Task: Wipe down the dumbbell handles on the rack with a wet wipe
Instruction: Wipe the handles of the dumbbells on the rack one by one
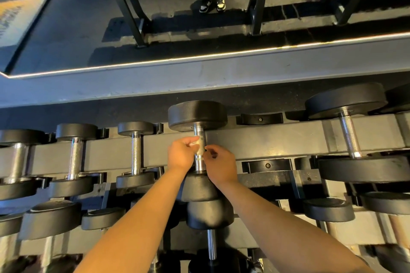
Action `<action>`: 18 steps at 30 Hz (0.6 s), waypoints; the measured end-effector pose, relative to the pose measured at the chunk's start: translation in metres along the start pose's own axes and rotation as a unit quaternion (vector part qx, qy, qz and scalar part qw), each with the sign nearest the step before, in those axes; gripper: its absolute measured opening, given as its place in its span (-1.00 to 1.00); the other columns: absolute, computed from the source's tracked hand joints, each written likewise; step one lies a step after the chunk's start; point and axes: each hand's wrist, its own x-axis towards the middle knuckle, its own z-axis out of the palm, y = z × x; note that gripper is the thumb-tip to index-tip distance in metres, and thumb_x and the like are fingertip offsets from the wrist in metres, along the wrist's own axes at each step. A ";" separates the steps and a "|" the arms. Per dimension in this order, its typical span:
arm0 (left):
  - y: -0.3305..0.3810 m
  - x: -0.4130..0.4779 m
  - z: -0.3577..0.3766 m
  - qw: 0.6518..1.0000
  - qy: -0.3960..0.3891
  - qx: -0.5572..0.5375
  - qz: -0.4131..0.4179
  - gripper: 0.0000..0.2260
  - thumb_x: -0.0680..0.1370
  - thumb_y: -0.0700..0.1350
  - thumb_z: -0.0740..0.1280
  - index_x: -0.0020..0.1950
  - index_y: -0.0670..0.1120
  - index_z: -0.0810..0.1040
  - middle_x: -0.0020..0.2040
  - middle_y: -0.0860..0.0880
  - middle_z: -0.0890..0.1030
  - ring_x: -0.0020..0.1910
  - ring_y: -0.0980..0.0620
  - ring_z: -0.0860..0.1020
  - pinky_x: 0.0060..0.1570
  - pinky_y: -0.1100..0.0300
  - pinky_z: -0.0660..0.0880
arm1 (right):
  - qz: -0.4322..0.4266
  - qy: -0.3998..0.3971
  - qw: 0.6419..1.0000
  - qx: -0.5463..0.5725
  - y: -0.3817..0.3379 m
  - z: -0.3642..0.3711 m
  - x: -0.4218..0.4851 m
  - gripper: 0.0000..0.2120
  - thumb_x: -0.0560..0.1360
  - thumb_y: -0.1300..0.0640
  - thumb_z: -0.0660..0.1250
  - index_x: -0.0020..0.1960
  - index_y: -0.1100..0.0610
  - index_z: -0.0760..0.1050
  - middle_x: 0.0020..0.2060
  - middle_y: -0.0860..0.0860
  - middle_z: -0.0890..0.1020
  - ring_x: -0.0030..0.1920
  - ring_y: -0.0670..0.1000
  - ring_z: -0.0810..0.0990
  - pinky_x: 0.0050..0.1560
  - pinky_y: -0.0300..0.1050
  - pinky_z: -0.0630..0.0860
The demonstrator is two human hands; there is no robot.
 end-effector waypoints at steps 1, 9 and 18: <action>-0.003 -0.002 -0.001 1.000 -0.006 0.008 -0.002 -0.76 0.57 -0.26 0.41 0.21 -0.08 0.68 0.09 -0.02 0.70 0.00 0.11 0.61 0.13 0.23 0.53 | 0.000 0.000 1.000 0.001 -0.001 0.000 0.000 -0.84 0.57 0.07 0.32 0.09 -0.03 0.65 -0.09 -0.13 0.65 -0.08 -0.16 0.61 0.03 -0.15 0.60; 0.016 0.007 0.006 0.989 0.038 0.122 0.070 -0.85 0.65 -0.17 0.29 0.13 -0.13 0.65 -0.07 -0.02 0.59 -0.09 0.06 0.48 -0.14 0.31 0.30 | 0.002 0.006 1.000 0.002 -0.005 0.001 -0.001 -0.84 0.54 0.09 0.30 0.01 -0.02 0.66 -0.14 -0.10 0.67 -0.13 -0.13 0.63 -0.02 -0.09 0.63; -0.015 0.006 0.001 0.994 -0.044 0.102 0.015 -0.86 0.53 -0.01 0.43 -0.01 0.00 0.52 -0.06 0.04 0.60 -0.03 0.02 0.58 0.04 0.10 0.51 | -0.005 0.022 1.000 -0.013 -0.009 -0.001 -0.002 -0.87 0.55 0.12 0.33 0.01 -0.03 0.64 -0.12 -0.08 0.66 -0.10 -0.09 0.61 0.00 -0.10 0.59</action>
